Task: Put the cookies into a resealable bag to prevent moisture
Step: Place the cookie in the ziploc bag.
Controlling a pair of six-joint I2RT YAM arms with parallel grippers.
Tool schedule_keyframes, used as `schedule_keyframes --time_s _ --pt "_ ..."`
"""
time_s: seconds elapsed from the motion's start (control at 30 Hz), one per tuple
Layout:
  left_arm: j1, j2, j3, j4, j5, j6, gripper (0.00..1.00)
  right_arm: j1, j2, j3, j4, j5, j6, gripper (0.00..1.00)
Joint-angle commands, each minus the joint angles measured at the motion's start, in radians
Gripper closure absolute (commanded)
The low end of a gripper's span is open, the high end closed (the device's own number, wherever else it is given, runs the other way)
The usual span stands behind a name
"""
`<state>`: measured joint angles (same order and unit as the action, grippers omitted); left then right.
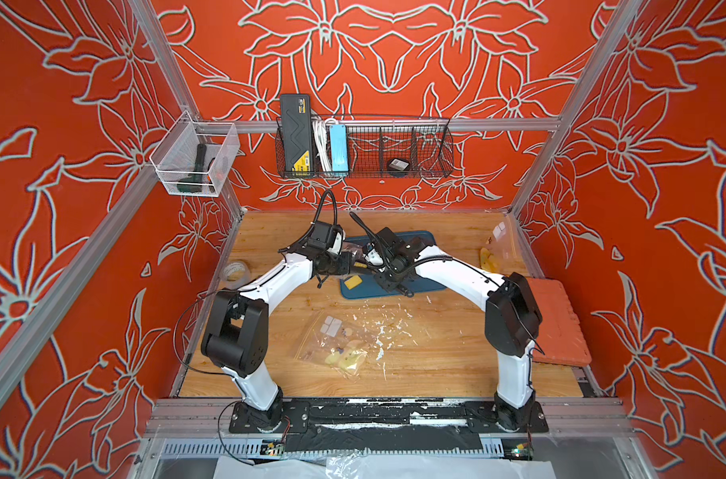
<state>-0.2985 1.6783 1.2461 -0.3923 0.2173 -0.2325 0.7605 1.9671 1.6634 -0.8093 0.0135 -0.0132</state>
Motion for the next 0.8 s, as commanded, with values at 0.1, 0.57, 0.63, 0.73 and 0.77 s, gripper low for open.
schedule_keyframes --time_s 0.1,0.57,0.63,0.73,0.77 --pt "0.006 -0.023 -0.013 0.039 0.08 0.011 1.0 0.005 -0.023 0.032 0.021 -0.076 0.005 0.73" --pt "0.006 -0.003 -0.005 0.027 0.096 0.014 1.0 0.006 0.013 0.116 0.009 -0.068 0.023 0.55" --pt "0.006 0.0 -0.005 0.027 0.095 0.014 1.0 0.006 0.009 0.117 0.007 -0.068 0.022 0.5" --pt "0.006 0.002 -0.003 0.024 0.093 0.013 1.0 0.005 0.005 0.115 0.007 -0.073 0.024 0.49" --pt "0.006 0.002 -0.003 0.023 0.092 0.013 1.0 0.005 0.003 0.115 0.006 -0.073 0.024 0.49"
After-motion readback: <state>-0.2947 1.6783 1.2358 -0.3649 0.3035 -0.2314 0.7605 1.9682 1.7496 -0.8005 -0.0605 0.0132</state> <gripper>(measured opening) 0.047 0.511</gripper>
